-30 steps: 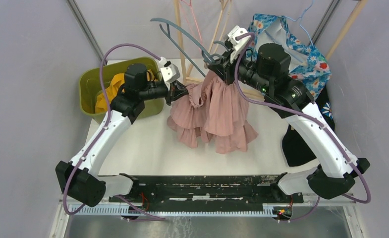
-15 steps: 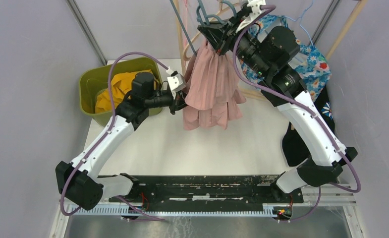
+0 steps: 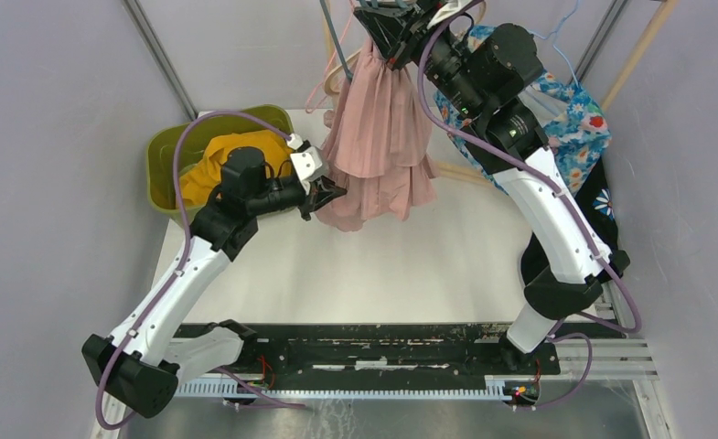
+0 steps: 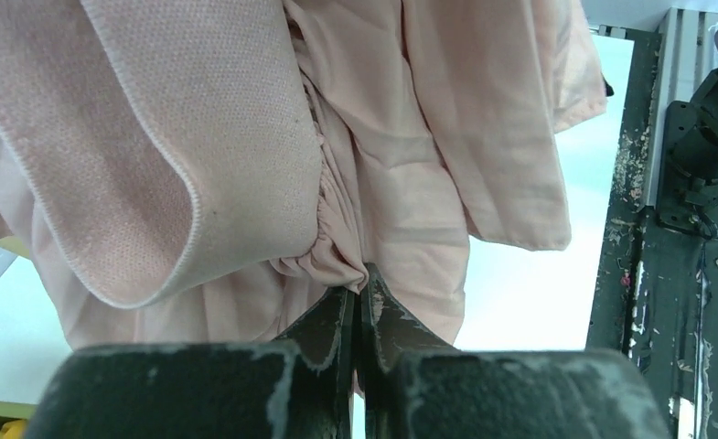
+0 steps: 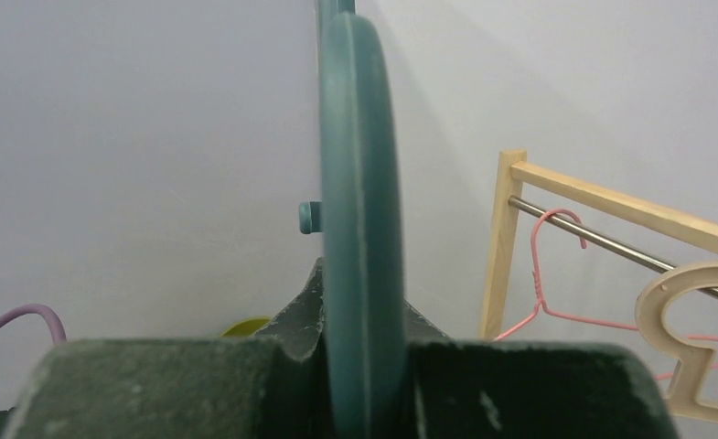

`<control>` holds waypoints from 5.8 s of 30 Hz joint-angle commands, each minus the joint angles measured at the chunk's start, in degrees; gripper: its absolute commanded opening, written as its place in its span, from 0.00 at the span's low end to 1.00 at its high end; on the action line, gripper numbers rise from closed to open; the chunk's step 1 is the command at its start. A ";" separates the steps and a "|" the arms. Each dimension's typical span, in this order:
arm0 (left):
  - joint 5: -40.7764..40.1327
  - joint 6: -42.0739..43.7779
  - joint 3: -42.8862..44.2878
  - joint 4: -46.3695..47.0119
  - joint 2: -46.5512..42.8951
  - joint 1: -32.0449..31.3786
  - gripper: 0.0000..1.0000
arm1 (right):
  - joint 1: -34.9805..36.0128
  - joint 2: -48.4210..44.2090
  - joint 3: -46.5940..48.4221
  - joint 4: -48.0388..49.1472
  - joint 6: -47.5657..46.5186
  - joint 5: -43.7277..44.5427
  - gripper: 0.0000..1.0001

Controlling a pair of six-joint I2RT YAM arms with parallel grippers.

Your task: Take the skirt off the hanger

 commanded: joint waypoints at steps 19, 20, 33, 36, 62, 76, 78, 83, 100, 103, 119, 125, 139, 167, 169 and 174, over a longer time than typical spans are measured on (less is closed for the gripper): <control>4.60 -12.81 18.91 7.91 3.31 -0.26 0.99 | -0.35 -19.94 -21.20 -0.49 2.40 -6.42 0.01; 6.84 -14.89 18.26 9.79 3.68 -0.25 0.99 | -0.30 -19.72 -21.14 -1.07 2.40 -6.60 0.01; 18.01 -33.23 12.64 32.69 5.11 -0.33 0.99 | -0.29 -19.08 -23.24 -4.21 2.41 -11.89 0.01; 18.31 -37.69 10.83 39.69 6.10 -0.35 0.99 | -0.33 -18.99 -22.91 -4.30 2.41 -12.06 0.01; 11.13 -28.72 5.74 29.36 4.96 -0.14 0.99 | -0.32 -21.55 -21.42 -9.09 -2.77 -12.92 0.01; 16.83 -36.66 14.79 35.60 11.92 -0.23 0.99 | -0.28 -22.58 -23.06 -9.54 -1.49 -15.92 0.01; 19.61 -39.66 14.89 38.80 11.97 -0.25 0.99 | -0.32 -22.43 -22.88 -10.08 -2.24 -15.64 0.01; 21.45 -51.67 10.41 54.40 13.21 -0.40 0.99 | -0.31 -21.33 -22.69 -9.21 -1.46 -16.79 0.01; 21.22 -49.36 13.68 46.45 16.52 -8.79 0.99 | -0.25 -17.30 -19.74 -8.21 -0.41 -18.44 0.01; 19.75 -47.78 11.53 47.44 14.88 -8.94 0.81 | -0.15 -16.87 -19.37 -8.30 -0.57 -18.45 0.01; 10.60 -44.73 11.52 40.75 16.37 -9.40 0.03 | 0.39 -17.01 -20.24 -8.63 -1.08 -17.26 0.01; 4.69 -30.67 12.38 27.58 13.54 -9.65 0.03 | 0.40 -18.05 -22.44 -10.31 -4.28 -12.45 0.15; 6.54 -30.87 10.83 29.60 11.89 -9.66 0.03 | 0.46 -15.14 -19.49 -9.35 -3.12 -15.47 0.12; 11.39 -21.35 1.79 22.44 14.66 -9.51 0.03 | 0.44 -13.65 -9.53 -5.12 -1.70 -12.12 0.01; 10.49 -19.85 4.93 20.19 14.76 -9.45 0.08 | 0.48 -14.83 -11.33 -5.72 -1.77 -12.02 0.01; 7.00 -17.00 10.67 18.37 13.15 -9.40 0.16 | 0.48 -17.46 -15.49 -6.46 -1.86 -10.85 0.01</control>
